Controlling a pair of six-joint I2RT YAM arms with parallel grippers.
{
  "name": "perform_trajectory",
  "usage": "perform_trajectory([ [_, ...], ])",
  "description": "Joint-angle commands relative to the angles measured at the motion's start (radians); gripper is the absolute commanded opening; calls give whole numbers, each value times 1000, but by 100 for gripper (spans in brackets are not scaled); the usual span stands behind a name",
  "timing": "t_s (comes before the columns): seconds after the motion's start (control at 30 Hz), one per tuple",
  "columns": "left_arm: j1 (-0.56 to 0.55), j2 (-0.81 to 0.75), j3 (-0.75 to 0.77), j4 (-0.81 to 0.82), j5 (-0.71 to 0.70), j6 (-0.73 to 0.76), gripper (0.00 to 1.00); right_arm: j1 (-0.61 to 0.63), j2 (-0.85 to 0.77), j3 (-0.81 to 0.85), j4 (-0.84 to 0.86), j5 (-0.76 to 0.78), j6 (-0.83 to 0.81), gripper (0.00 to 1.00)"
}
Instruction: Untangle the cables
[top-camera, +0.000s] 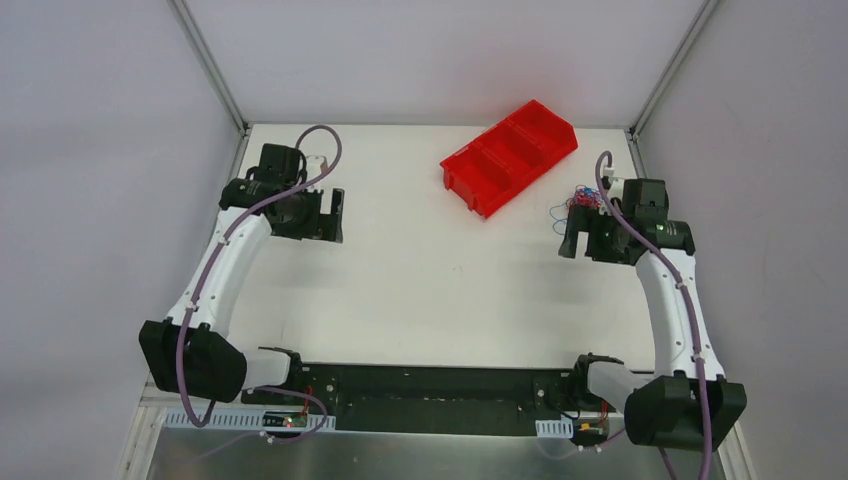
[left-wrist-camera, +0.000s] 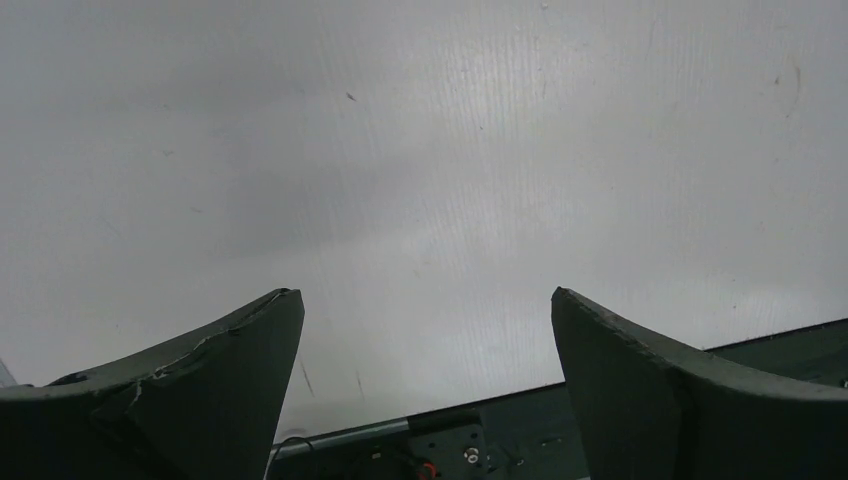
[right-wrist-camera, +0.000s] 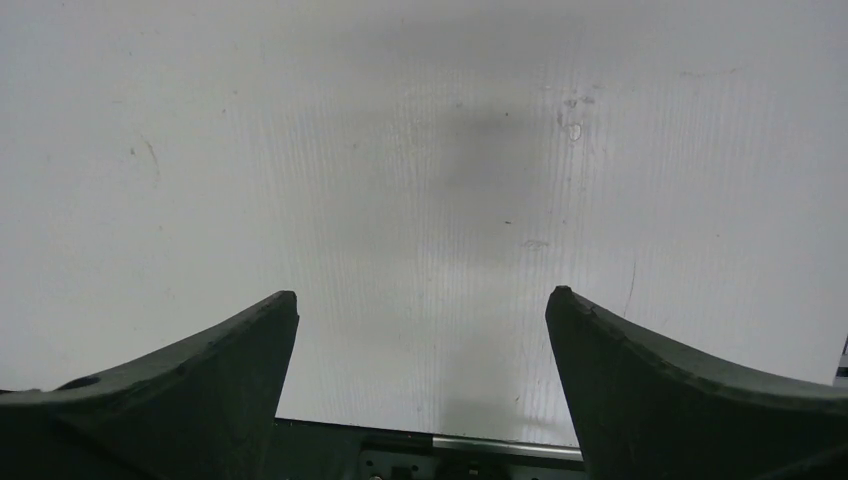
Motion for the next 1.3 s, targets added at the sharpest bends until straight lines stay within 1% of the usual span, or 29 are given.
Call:
perform_trajectory([
  [0.0, -3, -84, 13, 79, -47, -38, 100, -13, 94, 124, 6, 29, -9, 99],
  [0.13, -2, -91, 66, 101, -21, 3, 100, -14, 254, 237, 85, 111, 0, 99],
  [0.23, -3, -93, 92, 129, -8, -6, 100, -22, 431, 359, 110, 176, 1, 99],
  [0.37, -3, -128, 67, 207, 6, -26, 100, -34, 625, 475, 149, 253, 5, 99],
  [0.47, -2, -154, 42, 251, 34, -5, 100, -43, 740, 530, 196, 275, -5, 99],
  [0.63, -2, -171, -1, 256, 57, 13, 100, -55, 908, 623, 216, 271, -19, 99],
  [0.7, -2, -175, -20, 257, 48, 13, 100, -57, 959, 650, 218, 260, -22, 96],
  [0.73, -2, -177, -28, 257, 44, 13, 100, -57, 979, 659, 217, 246, -26, 92],
  [0.8, -2, -180, -44, 256, 45, 13, 100, -57, 1003, 666, 215, 214, -35, 79],
  [0.9, -2, -180, -59, 257, 61, 13, 100, -57, 1000, 657, 169, 112, -52, 51],
  [0.93, -2, -180, -62, 256, 78, 13, 100, -57, 978, 647, 148, 72, -62, 40],
  [1.0, -2, -182, -68, 257, 118, 12, 100, -57, 916, 604, 108, -17, -81, 4],
  [1.03, -3, -181, -69, 257, 141, 13, 100, -56, 868, 574, 89, -67, -85, 0],
  [1.13, -3, -179, -73, 256, 206, 11, 100, -46, 677, 448, 48, -241, -84, 0],
  [1.17, -3, -178, -75, 256, 243, 12, 100, -33, 609, 400, 40, -322, -79, 0],
  [1.27, -2, -168, -86, 257, 364, 13, 100, 59, 417, 295, 7, -438, -79, 0],
])
